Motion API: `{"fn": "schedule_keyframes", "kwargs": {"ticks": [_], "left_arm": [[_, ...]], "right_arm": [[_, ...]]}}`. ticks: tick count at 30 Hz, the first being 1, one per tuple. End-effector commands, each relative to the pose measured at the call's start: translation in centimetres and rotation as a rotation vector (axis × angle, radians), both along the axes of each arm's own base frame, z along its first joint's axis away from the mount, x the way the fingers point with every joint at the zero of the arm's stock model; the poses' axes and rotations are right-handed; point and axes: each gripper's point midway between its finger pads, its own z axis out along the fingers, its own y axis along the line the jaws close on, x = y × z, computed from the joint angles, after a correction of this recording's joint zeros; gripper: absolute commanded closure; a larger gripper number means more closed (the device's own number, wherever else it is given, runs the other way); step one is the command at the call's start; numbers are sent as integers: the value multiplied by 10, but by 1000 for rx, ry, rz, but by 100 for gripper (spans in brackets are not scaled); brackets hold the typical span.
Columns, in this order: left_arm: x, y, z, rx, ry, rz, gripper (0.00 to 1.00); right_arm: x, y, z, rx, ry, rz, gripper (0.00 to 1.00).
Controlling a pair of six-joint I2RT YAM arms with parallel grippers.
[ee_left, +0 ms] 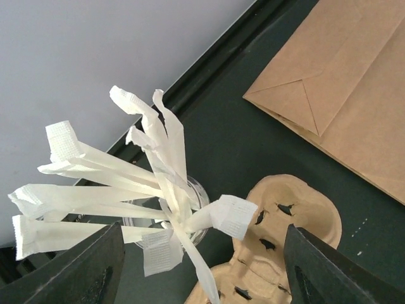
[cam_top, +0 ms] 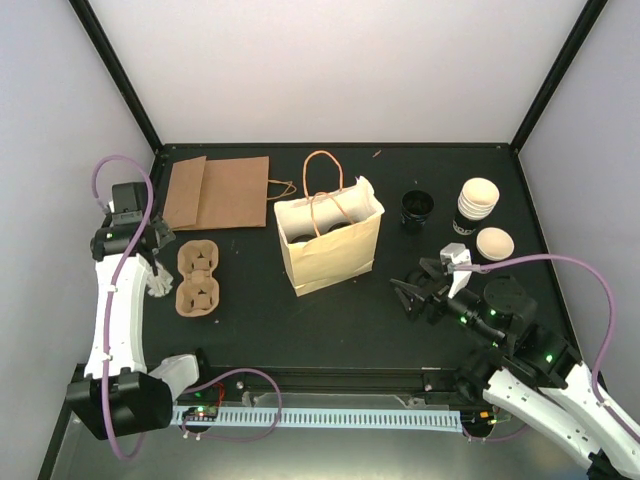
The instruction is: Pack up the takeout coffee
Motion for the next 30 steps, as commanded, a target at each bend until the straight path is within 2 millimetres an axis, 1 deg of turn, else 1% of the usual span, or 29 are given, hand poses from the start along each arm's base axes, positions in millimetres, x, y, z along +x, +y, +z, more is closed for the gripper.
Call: {"fn": "schedule_keyframes", "kwargs": {"ticks": [1, 8, 13, 20, 25, 27, 30], "left_arm": [[4, 7, 3, -4, -33, 35, 30], [10, 10, -4, -18, -25, 49, 46], [13, 11, -2, -20, -22, 50, 57], [14, 15, 5, 0, -32, 62, 80], [13, 16, 8, 6, -30, 68, 91], [11, 17, 11, 12, -28, 73, 92], [9, 18, 17, 24, -27, 76, 97]], "right_arm": [[-5, 5, 2, 18, -19, 40, 0], [-6, 7, 3, 19, -23, 51, 0], [-6, 7, 2, 24, -21, 55, 0], [-6, 8, 2, 23, -21, 57, 0], [-6, 8, 2, 21, -20, 59, 0], [-6, 8, 2, 21, -20, 59, 0], [-6, 8, 1, 19, -17, 59, 0]]}}
